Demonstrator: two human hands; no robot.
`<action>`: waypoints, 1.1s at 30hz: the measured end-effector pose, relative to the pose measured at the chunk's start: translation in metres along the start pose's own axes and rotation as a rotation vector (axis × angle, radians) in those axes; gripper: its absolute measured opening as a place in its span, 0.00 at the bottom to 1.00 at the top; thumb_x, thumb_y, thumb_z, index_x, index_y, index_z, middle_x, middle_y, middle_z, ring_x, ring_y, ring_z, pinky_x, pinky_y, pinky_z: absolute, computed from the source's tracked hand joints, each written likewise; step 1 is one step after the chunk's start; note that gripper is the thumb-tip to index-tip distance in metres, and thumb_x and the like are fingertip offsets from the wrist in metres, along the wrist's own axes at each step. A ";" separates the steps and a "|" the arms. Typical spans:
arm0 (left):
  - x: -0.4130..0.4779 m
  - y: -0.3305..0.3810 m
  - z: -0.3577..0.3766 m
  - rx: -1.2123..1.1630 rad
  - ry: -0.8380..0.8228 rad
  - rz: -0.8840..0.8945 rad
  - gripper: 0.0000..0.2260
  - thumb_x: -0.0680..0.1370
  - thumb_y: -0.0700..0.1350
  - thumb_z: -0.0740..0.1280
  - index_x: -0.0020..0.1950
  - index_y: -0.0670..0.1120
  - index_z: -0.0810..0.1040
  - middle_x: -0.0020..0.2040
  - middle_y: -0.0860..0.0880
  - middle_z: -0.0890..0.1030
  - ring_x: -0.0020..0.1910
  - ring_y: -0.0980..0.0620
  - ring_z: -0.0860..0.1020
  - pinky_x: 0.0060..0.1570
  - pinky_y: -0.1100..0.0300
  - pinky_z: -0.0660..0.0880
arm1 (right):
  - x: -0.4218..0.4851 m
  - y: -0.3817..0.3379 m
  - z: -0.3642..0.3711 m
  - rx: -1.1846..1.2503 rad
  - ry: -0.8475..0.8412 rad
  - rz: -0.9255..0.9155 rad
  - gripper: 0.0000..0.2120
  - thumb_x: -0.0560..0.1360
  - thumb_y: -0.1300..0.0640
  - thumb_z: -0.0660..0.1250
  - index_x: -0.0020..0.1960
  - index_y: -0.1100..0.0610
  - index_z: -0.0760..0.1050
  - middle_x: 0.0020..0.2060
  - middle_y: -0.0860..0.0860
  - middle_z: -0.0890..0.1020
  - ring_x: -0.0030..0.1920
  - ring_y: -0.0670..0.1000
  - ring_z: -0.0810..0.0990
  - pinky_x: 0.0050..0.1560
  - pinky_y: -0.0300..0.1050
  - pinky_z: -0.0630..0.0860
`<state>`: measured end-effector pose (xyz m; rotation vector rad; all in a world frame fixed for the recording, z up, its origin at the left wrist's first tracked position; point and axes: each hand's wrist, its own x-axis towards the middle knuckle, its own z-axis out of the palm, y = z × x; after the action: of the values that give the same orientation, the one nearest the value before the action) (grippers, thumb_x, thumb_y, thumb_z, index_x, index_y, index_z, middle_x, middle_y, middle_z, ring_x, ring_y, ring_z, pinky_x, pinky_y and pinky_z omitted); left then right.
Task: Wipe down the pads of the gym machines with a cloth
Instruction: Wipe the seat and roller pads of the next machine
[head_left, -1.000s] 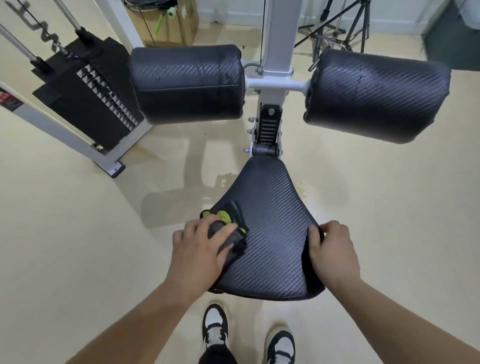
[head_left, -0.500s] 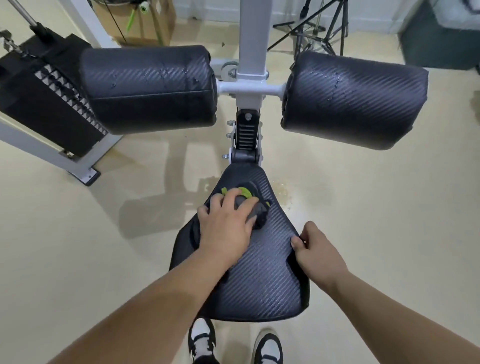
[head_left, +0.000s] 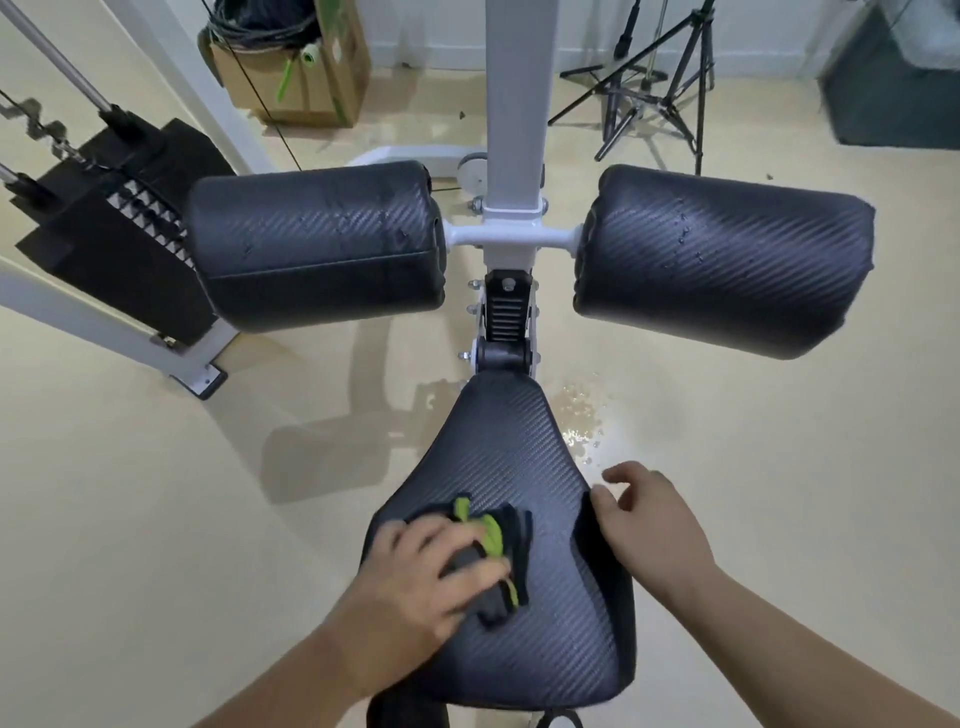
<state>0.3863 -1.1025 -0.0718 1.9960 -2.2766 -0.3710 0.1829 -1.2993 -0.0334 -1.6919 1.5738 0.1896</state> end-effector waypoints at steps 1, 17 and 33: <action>0.010 -0.012 -0.002 -0.011 0.008 -0.140 0.25 0.73 0.56 0.66 0.71 0.63 0.74 0.70 0.53 0.73 0.62 0.46 0.74 0.54 0.49 0.67 | 0.006 -0.011 0.004 -0.032 0.015 -0.034 0.20 0.81 0.40 0.61 0.69 0.46 0.74 0.58 0.49 0.78 0.57 0.51 0.79 0.57 0.51 0.77; 0.163 -0.099 -0.004 -0.602 -0.098 -0.632 0.25 0.84 0.58 0.58 0.80 0.53 0.61 0.72 0.46 0.72 0.67 0.42 0.74 0.64 0.44 0.74 | 0.068 -0.116 0.032 -0.432 -0.118 0.191 0.25 0.74 0.39 0.74 0.53 0.52 0.63 0.49 0.52 0.74 0.51 0.57 0.77 0.45 0.49 0.69; 0.102 -0.097 -0.007 -0.714 -0.181 -0.702 0.21 0.85 0.56 0.56 0.77 0.51 0.64 0.67 0.45 0.76 0.63 0.43 0.76 0.63 0.46 0.74 | 0.061 -0.102 0.034 -0.518 -0.075 0.113 0.28 0.75 0.30 0.66 0.55 0.52 0.62 0.52 0.53 0.74 0.57 0.59 0.79 0.47 0.51 0.70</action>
<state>0.4670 -1.2150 -0.0973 2.2755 -1.1264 -1.2385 0.3005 -1.3349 -0.0474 -1.9498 1.6568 0.7648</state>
